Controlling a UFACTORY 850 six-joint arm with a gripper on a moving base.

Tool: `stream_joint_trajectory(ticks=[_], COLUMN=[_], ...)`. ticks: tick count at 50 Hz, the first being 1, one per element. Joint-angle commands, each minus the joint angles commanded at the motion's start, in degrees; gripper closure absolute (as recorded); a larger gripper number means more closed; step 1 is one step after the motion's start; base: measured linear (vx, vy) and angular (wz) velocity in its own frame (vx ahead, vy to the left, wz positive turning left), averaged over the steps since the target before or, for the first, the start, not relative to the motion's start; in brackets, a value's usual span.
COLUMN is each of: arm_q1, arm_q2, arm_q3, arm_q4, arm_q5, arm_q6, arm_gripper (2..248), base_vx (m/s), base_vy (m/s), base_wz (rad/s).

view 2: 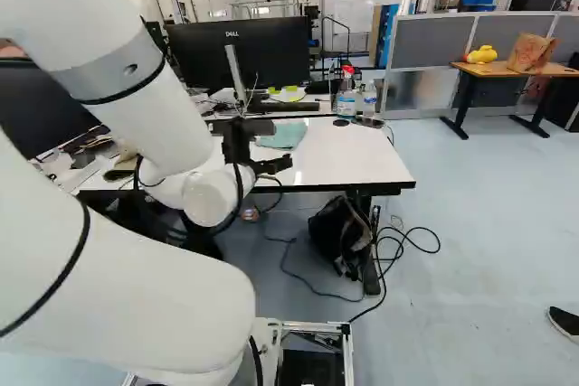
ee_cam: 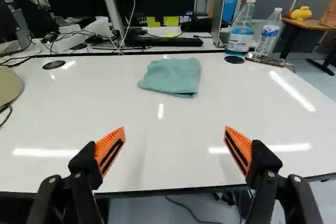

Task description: Clean the table with the green towel

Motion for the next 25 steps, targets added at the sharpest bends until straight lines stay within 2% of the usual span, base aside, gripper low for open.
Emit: stream_joint_trajectory(ticks=[25], arm_q1=[0.41], arm_q2=[0.49], arm_q3=[1.22], arm_q4=[0.0], arm_q5=[1.47], arm_q6=[0.0], arm_gripper=[3], base_vx=[0.0], base_vy=[0.0], base_wz=[0.0])
